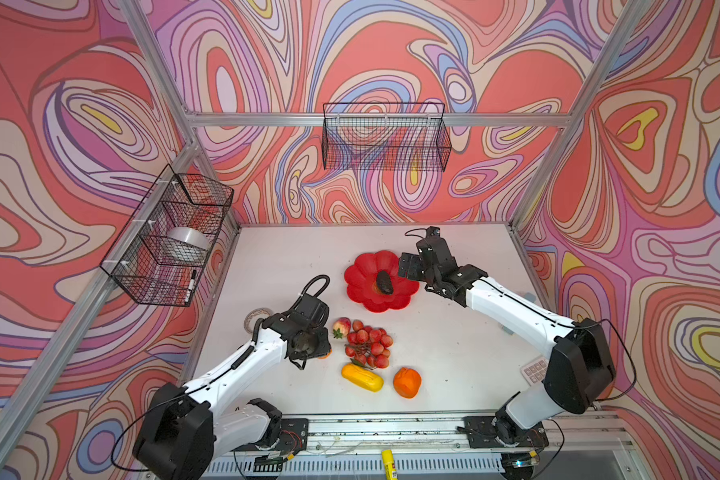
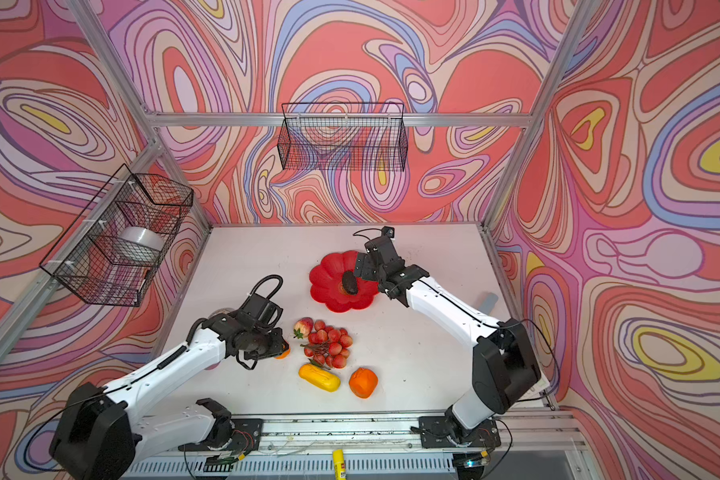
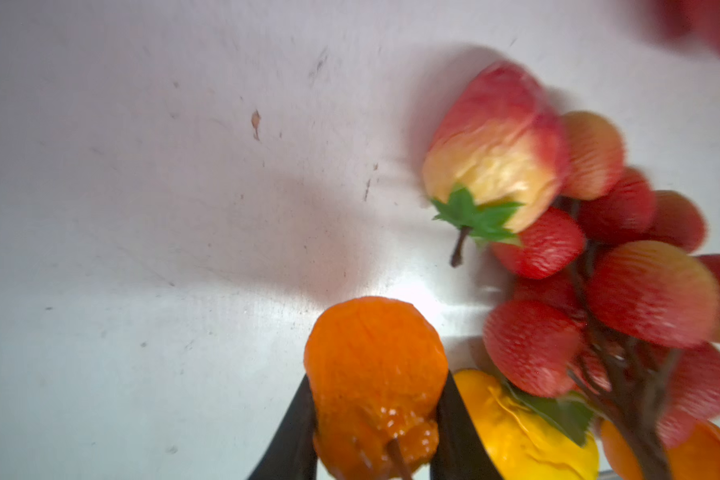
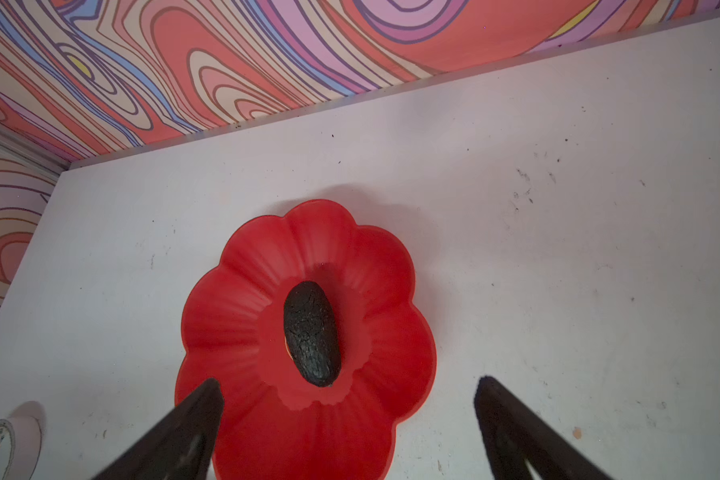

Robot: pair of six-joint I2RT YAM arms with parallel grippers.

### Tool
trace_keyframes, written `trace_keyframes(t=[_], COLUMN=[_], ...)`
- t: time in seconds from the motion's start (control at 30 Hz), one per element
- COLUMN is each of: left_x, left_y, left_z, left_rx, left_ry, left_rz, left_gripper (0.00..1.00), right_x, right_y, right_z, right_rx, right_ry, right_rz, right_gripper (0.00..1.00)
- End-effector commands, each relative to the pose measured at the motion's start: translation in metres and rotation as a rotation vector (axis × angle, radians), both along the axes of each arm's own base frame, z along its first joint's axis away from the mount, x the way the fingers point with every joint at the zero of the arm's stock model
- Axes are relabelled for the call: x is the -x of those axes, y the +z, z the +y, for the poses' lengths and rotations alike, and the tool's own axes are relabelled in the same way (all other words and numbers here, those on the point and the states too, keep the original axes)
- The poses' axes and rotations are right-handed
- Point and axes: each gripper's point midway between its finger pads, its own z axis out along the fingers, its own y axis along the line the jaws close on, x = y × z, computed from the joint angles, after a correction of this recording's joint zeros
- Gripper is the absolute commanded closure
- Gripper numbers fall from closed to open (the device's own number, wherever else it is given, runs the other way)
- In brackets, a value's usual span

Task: Place and organize the fake fruits in the fruit bowl
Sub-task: 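Grasp the small tangerine with the left gripper, then place the tangerine in the red bowl beside the avocado with the left gripper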

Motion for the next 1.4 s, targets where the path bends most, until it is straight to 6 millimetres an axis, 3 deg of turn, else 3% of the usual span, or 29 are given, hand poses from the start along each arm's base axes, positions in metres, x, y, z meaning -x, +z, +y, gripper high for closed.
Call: trace_keyframes(t=[0.0, 0.1, 0.23, 0.53, 0.67, 0.97, 1.23, 1.37], left_x=[-0.011, -0.029, -0.063, -0.155, -0.185, -0.203, -0.212, -0.213], left_y=[0.044, 0.071, 0.08, 0.069, 0.056, 0.007, -0.028, -0.039], left_z=[0.012, 0.004, -0.019, -0.073, -0.092, -0.125, -0.124, -0.128], left_rx=[-0.096, -0.114, -0.093, -0.127, -0.136, -0.157, -0.239, -0.238], left_ry=[-0.055, -0.117, -0.172, -0.285, -0.315, -0.365, -0.343, -0.348], left_rz=[-0.086, -0.137, -0.187, -0.169, -0.157, -0.074, -0.011, 0.016], left_gripper=[0.79, 0.76, 0.77, 0.77, 0.77, 0.77, 0.76, 0.65], right_x=[0.0, 0.004, 0.014, 0.05, 0.062, 0.071, 0.071, 0.073], right_y=[0.005, 0.004, 0.004, -0.002, -0.004, -0.008, -0.012, -0.013], right_z=[-0.004, -0.007, -0.01, -0.04, -0.051, -0.062, -0.06, -0.061], right_rx=[-0.008, -0.001, -0.023, -0.004, 0.003, 0.017, 0.012, 0.012], right_ry=[-0.014, -0.018, -0.007, -0.061, -0.082, -0.108, -0.105, -0.109], right_rz=[-0.018, -0.012, -0.009, 0.021, 0.026, 0.037, 0.05, 0.06], right_gripper=[0.02, 0.02, 0.02, 0.02, 0.02, 0.02, 0.02, 0.02])
